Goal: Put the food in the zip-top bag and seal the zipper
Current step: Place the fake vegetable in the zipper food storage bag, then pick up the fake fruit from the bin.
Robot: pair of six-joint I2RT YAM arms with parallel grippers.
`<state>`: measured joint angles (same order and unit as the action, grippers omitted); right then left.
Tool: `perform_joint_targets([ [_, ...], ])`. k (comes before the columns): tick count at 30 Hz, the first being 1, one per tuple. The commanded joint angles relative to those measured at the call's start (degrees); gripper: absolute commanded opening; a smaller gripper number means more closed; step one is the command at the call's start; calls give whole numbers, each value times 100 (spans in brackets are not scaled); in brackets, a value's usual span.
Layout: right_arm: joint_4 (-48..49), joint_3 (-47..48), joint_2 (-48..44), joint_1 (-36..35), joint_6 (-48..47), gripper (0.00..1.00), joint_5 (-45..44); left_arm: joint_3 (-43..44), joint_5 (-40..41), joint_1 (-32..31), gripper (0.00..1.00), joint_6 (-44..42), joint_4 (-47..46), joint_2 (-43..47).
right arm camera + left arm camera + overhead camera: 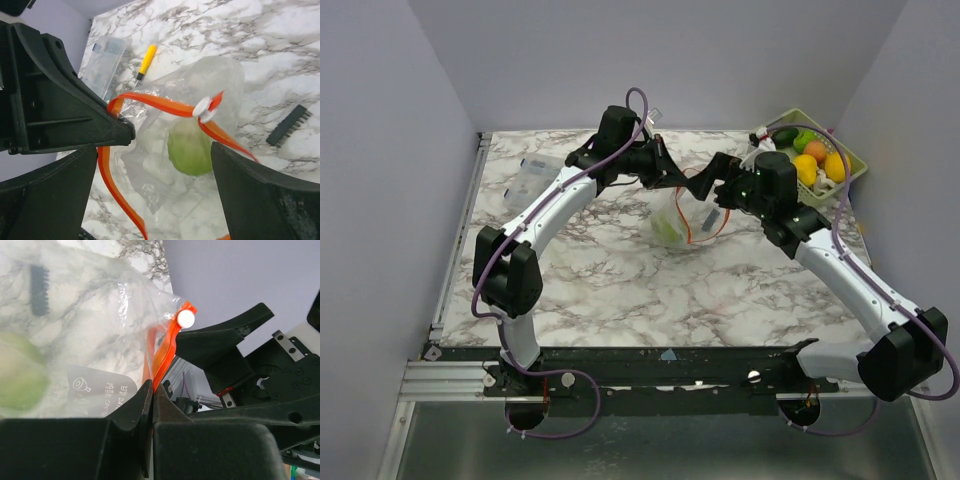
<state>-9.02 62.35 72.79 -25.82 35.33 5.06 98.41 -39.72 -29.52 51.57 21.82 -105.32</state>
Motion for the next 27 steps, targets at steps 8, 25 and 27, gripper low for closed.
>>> perform_joint_targets([
  [8,-1080,-186,-744,-35,-665,95,-1260,-152,-172,-10,0,253,-266,287],
  [25,-1587,558,-123,340,-653,95,-2945,49,370,-11,0,-613,651,464],
  [27,-1582,852,242,614,-667,96,-3064,104,472,-19,0,-656,763,435],
])
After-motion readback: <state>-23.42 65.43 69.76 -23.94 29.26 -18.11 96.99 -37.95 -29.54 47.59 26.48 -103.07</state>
